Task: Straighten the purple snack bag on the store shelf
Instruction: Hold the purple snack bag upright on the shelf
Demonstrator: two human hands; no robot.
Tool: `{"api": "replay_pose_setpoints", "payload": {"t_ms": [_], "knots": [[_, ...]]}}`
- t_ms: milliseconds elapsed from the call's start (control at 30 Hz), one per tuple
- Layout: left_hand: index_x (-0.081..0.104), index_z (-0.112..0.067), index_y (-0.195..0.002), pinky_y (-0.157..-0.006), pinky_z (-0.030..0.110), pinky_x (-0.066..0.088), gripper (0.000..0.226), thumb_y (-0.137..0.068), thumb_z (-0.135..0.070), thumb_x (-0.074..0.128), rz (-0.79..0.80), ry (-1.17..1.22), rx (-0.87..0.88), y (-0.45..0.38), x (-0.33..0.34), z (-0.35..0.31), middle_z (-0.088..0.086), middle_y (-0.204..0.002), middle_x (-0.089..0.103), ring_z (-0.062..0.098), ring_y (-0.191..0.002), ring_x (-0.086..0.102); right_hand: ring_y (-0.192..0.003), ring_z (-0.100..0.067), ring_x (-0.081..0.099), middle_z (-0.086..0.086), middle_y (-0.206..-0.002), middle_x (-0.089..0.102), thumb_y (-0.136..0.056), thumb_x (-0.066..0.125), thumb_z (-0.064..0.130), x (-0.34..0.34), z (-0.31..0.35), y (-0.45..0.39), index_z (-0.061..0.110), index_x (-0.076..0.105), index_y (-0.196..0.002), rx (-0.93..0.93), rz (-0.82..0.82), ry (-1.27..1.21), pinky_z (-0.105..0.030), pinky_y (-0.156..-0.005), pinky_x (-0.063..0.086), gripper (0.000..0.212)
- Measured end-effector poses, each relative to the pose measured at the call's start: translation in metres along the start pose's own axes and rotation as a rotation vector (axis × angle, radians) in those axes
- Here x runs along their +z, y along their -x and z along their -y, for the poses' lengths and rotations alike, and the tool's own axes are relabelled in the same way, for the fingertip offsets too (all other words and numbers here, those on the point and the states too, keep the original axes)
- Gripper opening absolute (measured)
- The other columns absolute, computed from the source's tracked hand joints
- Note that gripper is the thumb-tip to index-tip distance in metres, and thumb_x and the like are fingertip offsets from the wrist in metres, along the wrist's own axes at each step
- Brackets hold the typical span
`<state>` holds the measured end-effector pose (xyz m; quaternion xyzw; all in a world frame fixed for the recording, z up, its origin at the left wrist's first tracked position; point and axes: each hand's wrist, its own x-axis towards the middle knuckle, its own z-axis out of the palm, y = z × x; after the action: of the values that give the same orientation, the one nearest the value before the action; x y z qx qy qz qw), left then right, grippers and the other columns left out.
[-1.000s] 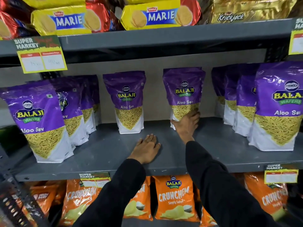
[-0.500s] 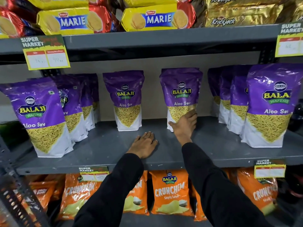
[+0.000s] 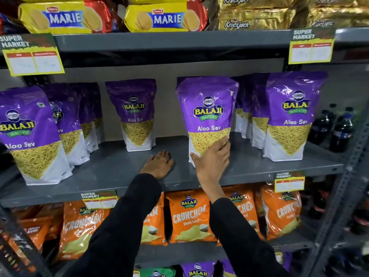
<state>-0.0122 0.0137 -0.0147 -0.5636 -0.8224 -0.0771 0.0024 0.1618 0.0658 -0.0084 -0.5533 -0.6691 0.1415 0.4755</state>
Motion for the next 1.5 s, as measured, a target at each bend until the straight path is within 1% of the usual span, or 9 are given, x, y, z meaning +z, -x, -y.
{"api": "replay_pose_setpoints", "payload": {"t_ms": [200,433,833,1033,1200,1300,1400,1467,1500], "knots": [[0.034,-0.009,-0.155,-0.126,0.044,0.02,0.056,-0.108,-0.038,0.025,0.009,-0.006,-0.005,0.004,-0.002,-0.003,0.01,-0.168,0.027,0.024,-0.156,0.026,-0.146,-0.04,0.03,-0.023,-0.16,0.023,-0.071,0.085,0.051,-0.011,-0.003,0.005,0.002,0.005,-0.157,-0.004,0.006,0.014,-0.051,-0.115,0.035,0.127],[0.038,-0.009,-0.151,-0.125,0.044,0.023,0.054,-0.108,-0.038,0.026,0.011,-0.006,-0.008,0.003,-0.003,-0.003,0.011,-0.164,0.032,0.026,-0.153,0.031,-0.143,-0.04,0.035,-0.023,-0.158,0.028,-0.07,0.084,0.055,-0.012,-0.006,0.008,0.002,0.01,-0.156,-0.014,-0.032,0.036,-0.051,-0.11,0.04,0.126],[0.036,-0.009,-0.155,-0.127,0.046,0.019,0.056,-0.108,-0.038,0.025,0.003,0.003,-0.002,0.0,0.001,-0.001,0.01,-0.168,0.028,0.024,-0.157,0.025,-0.138,-0.039,0.042,-0.021,-0.153,0.034,-0.067,0.084,0.06,-0.006,-0.01,0.008,0.005,0.014,-0.154,-0.022,-0.083,0.042,-0.051,-0.104,0.045,0.124],[0.039,-0.01,-0.152,-0.126,0.047,0.02,0.054,-0.108,-0.039,0.026,0.003,0.016,-0.003,0.0,0.002,0.0,0.01,-0.166,0.03,0.025,-0.155,0.028,-0.141,-0.038,0.038,-0.02,-0.156,0.031,-0.069,0.082,0.06,-0.002,-0.012,0.006,0.006,0.013,-0.155,-0.041,-0.056,0.012,-0.05,-0.108,0.042,0.123],[0.038,-0.011,-0.153,-0.126,0.047,0.02,0.054,-0.108,-0.039,0.026,0.002,0.024,-0.013,0.001,0.002,0.001,0.01,-0.167,0.029,0.025,-0.156,0.028,-0.14,-0.039,0.04,-0.02,-0.155,0.033,-0.068,0.082,0.061,0.0,-0.013,0.005,0.007,0.013,-0.155,-0.044,-0.069,0.011,-0.05,-0.105,0.044,0.123],[0.037,-0.012,-0.154,-0.126,0.046,0.02,0.055,-0.108,-0.039,0.026,0.003,0.034,-0.026,0.003,0.0,-0.001,0.009,-0.167,0.03,0.025,-0.155,0.029,-0.142,-0.039,0.038,-0.021,-0.157,0.03,-0.068,0.081,0.063,-0.002,-0.013,0.005,0.008,0.009,-0.155,-0.044,-0.05,0.007,-0.051,-0.107,0.042,0.126],[0.038,-0.016,-0.156,-0.121,0.045,0.031,0.055,-0.106,-0.041,0.034,-0.054,0.119,-0.051,0.011,-0.005,-0.004,0.007,-0.167,0.032,0.032,-0.149,0.04,-0.147,-0.039,0.031,-0.023,-0.161,0.023,-0.067,0.079,0.068,-0.01,-0.017,0.014,0.009,0.002,-0.157,-0.054,-0.048,0.001,-0.052,-0.112,0.038,0.132],[0.034,-0.022,-0.159,-0.118,0.047,0.037,0.058,-0.105,-0.043,0.04,-0.167,0.186,-0.053,0.023,-0.009,-0.005,0.0,-0.17,0.026,0.033,-0.149,0.041,-0.147,-0.037,0.031,-0.021,-0.161,0.024,-0.072,0.075,0.068,-0.017,-0.02,0.03,0.011,0.006,-0.158,-0.096,-0.089,-0.056,-0.051,-0.113,0.037,0.123],[0.033,-0.024,-0.159,-0.117,0.046,0.038,0.059,-0.104,-0.043,0.041,-0.241,0.199,-0.042,0.031,-0.01,-0.004,-0.003,-0.171,0.025,0.031,-0.15,0.04,-0.145,-0.035,0.034,-0.018,-0.159,0.027,-0.077,0.071,0.066,-0.019,-0.021,0.041,0.013,0.011,-0.157,-0.135,-0.106,-0.108,-0.05,-0.112,0.038,0.113]]}}
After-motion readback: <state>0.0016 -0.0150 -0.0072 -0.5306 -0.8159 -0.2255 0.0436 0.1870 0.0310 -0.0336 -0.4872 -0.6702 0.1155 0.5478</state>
